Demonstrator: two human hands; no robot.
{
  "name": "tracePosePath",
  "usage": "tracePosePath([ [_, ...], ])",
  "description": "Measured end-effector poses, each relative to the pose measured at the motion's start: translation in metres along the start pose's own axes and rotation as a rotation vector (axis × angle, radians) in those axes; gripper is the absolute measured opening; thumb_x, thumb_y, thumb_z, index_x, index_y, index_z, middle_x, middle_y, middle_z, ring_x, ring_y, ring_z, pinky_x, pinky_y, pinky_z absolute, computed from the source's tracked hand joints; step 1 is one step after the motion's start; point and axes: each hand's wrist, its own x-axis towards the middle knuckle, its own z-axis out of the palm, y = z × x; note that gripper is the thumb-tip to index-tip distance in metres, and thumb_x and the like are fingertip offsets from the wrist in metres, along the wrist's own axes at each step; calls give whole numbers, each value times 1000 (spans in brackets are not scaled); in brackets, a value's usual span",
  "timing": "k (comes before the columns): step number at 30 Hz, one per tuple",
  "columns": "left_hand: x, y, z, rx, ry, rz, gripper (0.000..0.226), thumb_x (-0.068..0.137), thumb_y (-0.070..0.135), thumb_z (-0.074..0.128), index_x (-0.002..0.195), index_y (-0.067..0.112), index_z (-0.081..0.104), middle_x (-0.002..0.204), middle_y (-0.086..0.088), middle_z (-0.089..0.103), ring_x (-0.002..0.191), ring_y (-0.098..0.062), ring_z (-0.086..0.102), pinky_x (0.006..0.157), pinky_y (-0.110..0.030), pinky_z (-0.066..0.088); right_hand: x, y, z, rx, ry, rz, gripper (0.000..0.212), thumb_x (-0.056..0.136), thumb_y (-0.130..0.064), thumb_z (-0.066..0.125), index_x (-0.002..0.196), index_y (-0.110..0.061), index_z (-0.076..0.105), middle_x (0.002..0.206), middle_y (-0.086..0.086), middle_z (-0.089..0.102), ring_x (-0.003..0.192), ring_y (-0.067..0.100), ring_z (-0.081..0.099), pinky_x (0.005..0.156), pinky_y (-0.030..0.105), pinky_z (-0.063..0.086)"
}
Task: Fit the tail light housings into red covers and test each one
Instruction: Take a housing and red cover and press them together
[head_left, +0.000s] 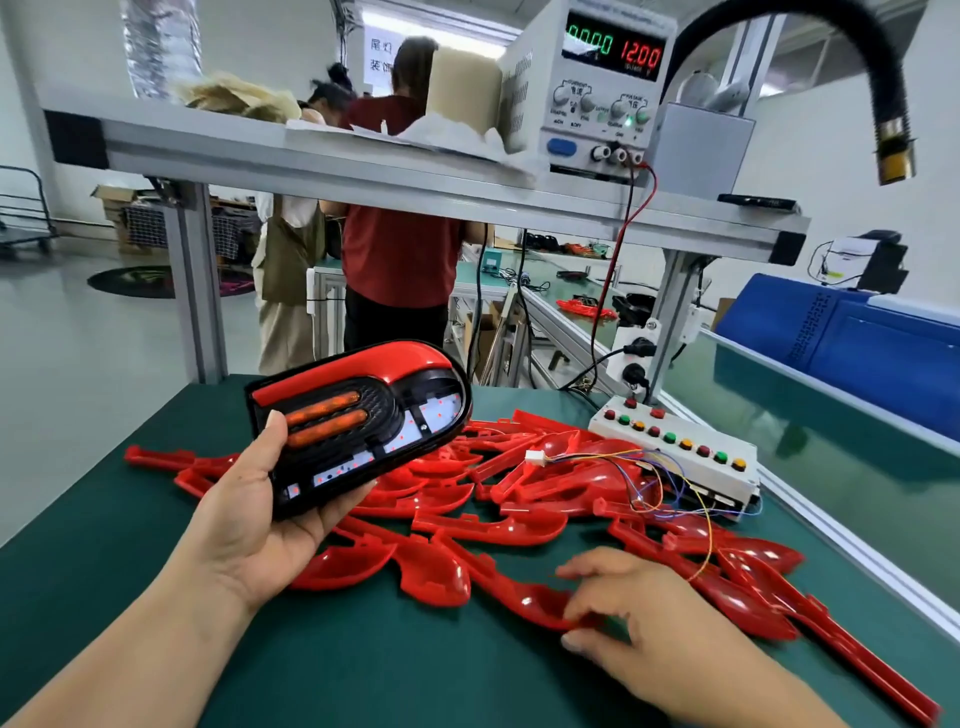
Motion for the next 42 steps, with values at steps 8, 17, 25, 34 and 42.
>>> tracePosePath([
  [8, 1, -3, 1, -14, 5, -17, 50, 94, 42, 53, 126, 4, 58, 106, -18, 73, 87, -30, 74, 59, -43, 61, 73, 41, -21, -479, 219, 218, 31, 93, -29, 58, 123, -24, 63, 122, -4, 60, 116, 16, 53, 102, 27, 37],
  [17, 2, 2, -2, -10, -7, -13, 55, 93, 42, 54, 134, 6, 53, 112, -20, 71, 89, -32, 73, 61, -42, 61, 95, 62, -31, -573, 40, 274, 10, 87, -34, 61, 87, -39, 53, 105, -17, 58, 111, 12, 50, 95, 35, 36],
  [25, 5, 5, -7, -24, -16, -26, 65, 79, 43, 61, 132, 6, 55, 109, -20, 72, 89, -33, 73, 60, -42, 60, 83, 66, -54, -136, 111, 139, 23, 81, -25, 78, 77, -45, 67, 83, -29, 69, 81, -11, 62, 91, 20, 43],
  [34, 11, 2, -13, 3, -35, -28, 68, 76, 44, 62, 134, 10, 54, 114, -19, 70, 94, -34, 72, 64, -44, 60, 83, 47, -82, 308, 214, 105, 14, 85, -5, 69, 81, -17, 74, 82, 6, 73, 71, 9, 64, 68, 15, 50],
  [42, 8, -8, -10, 166, -123, -55, 53, 78, 45, 61, 125, 20, 59, 111, -15, 72, 93, -36, 72, 64, -45, 59, 95, -46, -77, 623, 166, -181, 10, 79, -17, 69, 76, -25, 75, 74, 2, 73, 66, 10, 68, 64, 19, 56],
])
